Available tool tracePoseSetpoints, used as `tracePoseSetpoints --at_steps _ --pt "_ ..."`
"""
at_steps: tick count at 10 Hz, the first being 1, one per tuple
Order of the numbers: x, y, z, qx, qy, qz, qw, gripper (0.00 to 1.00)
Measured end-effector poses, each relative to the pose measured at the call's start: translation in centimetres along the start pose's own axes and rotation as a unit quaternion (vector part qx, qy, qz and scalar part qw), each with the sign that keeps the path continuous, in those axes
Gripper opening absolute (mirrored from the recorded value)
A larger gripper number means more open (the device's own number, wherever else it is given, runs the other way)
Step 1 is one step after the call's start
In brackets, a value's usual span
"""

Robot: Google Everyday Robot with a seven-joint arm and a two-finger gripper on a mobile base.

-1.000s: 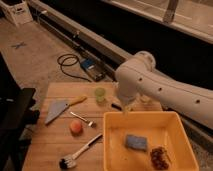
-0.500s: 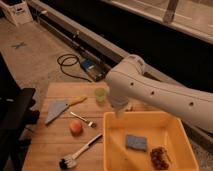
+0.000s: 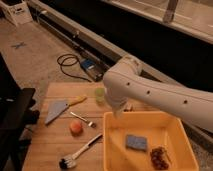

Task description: Place brush in plastic cup

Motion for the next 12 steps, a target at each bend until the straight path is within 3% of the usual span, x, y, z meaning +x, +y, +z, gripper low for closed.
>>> tracePoseSetpoints --at_steps 4,6,10,12 --pt "-3.2 -0.4 4.9 -0.023 -0.036 -0.023 0.9988 0.65" --pt "-6.5 0.0 7.3 -0.043 -0.064 -0.046 0.9959 0.65" --pt "-12.8 0.2 9.0 -0.063 -0.105 -0.095 0.9879 0.65" --pt "-13.9 0.2 9.1 -0.065 -0.110 -0.106 0.9861 0.65"
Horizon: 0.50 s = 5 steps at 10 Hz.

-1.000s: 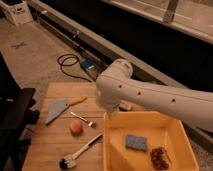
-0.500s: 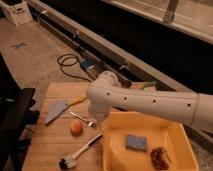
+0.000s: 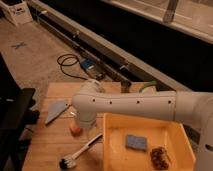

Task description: Place brush in plastic cup

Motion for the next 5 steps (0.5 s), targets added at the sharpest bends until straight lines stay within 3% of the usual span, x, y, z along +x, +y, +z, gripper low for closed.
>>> tracePoseSetpoints --at_steps 5 --pt "0.33 0.12 0.21 -0.005 -0.001 0.001 1.0000 0.65"
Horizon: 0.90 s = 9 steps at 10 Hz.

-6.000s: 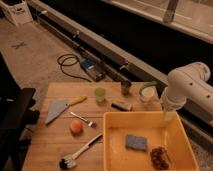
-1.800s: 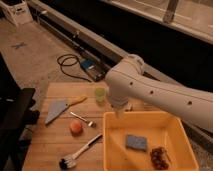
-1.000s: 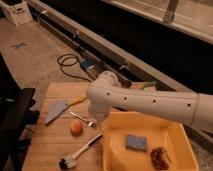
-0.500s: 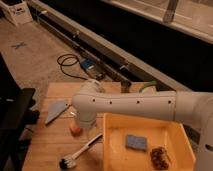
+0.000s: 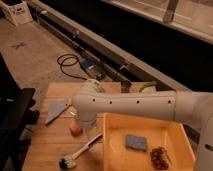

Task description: Place brush in plastic cup

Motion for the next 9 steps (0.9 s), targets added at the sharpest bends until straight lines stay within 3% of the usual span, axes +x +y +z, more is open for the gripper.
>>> tracePoseSetpoints --at_steps 2,5,9 --pt "0.2 0.3 1.2 -0.009 -0.008 0.003 0.9999 0.65" --pt "0.0 0.7 4.7 -0.019 -0.043 0.007 0.9989 0.65" --pt "-1.1 1.1 9.7 -0.041 -0.091 0.013 0.9949 0.65"
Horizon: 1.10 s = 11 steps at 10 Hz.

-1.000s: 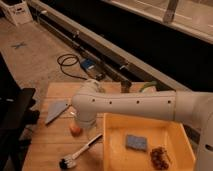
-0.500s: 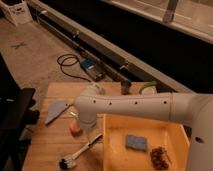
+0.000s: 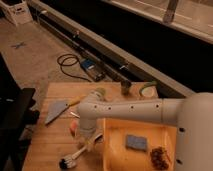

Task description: Place brush in plastic cup

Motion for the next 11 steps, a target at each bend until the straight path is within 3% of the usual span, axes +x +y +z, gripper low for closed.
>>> tracePoseSetpoints --at_steps 4,5,11 --pt "0.8 0.0 2.7 -0.017 -0.026 0.014 0.9994 0.64" --pt "0.8 0.1 2.9 -0.015 -0.033 0.013 0.9993 0.59" --pt "0.7 -0.4 3.0 -0.010 -0.035 0.006 0.9993 0.02"
